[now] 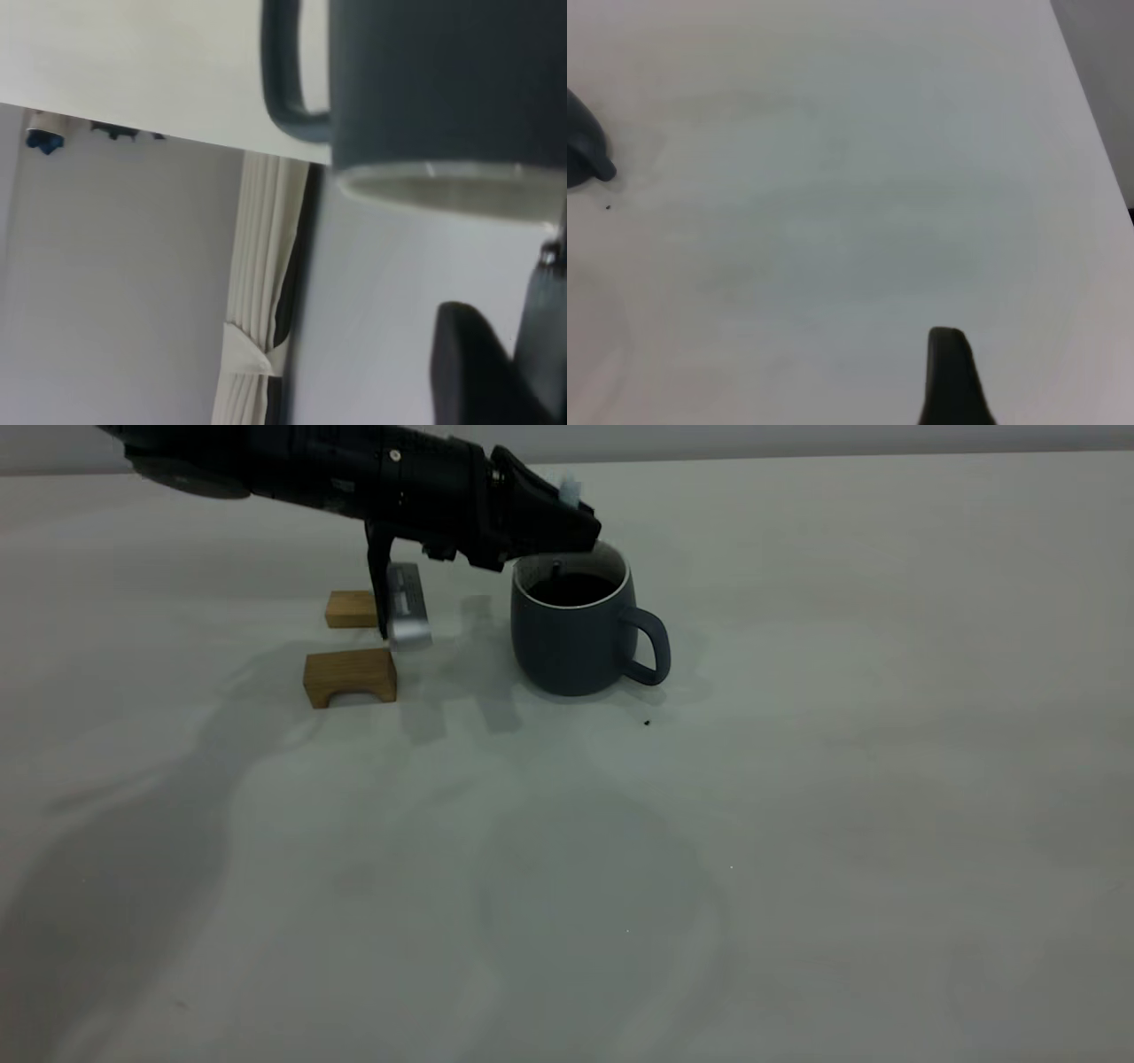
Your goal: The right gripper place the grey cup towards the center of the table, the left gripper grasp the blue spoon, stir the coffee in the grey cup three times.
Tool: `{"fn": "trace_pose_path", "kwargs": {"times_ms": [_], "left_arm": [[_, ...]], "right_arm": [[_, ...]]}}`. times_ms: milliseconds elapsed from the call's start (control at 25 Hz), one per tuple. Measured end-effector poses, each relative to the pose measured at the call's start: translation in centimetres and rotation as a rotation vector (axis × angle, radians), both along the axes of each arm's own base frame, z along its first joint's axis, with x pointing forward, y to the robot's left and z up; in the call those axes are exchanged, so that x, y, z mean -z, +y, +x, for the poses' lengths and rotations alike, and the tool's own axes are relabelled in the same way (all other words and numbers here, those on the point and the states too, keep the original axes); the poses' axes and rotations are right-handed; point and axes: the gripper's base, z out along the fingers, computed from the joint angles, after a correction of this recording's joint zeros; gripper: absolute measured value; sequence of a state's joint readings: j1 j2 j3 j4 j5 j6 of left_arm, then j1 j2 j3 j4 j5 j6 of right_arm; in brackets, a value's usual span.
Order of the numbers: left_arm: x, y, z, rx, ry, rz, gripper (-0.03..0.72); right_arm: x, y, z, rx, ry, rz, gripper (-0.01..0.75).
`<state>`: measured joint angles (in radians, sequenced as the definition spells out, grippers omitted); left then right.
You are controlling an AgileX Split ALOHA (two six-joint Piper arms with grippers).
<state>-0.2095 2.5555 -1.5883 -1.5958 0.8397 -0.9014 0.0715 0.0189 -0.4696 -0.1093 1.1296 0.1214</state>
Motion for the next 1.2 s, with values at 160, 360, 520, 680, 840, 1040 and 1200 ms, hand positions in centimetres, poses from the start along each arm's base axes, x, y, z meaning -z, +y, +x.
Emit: {"fn": "trace_pose_path", "kwargs": {"times_ms": [160,360,520,680,840,1040,1200], "left_arm": [[-0.2,-0.1,-0.2,0.026,0.007,-0.03,0.394],[-1.1,0.3,-0.3,0.065,-0.021,-0.055,0.494],[-4.7,1.2,-0.4,0.205,-0.193,-0.01,0.504],[-10.0,2.0,-1.6,0.482,-0.458,0.122,0.5],[-14.9,3.6,-3.8,0.813,-0.659,0.31,0.476],[-22.4,6.1,-6.6,1.019,-0.83,0.593,0.447],[-29.1,8.1,-9.7,1.067,-0.984,0.829,0.436]], "right_arm": [[0.0,0.0,0.0,0.0,0.0,0.0,0.541],[0.0,0.0,0.0,0.0,0.0,0.0,0.541],[0.0,0.0,0.0,0.0,0.0,0.0,0.541],[0.0,0.0,0.0,0.0,0.0,0.0,0.541],[0.0,0.0,0.0,0.0,0.0,0.0,0.541],[0.0,0.0,0.0,0.0,0.0,0.0,0.541],[0.0,0.0,0.0,0.0,0.0,0.0,0.541]]}}
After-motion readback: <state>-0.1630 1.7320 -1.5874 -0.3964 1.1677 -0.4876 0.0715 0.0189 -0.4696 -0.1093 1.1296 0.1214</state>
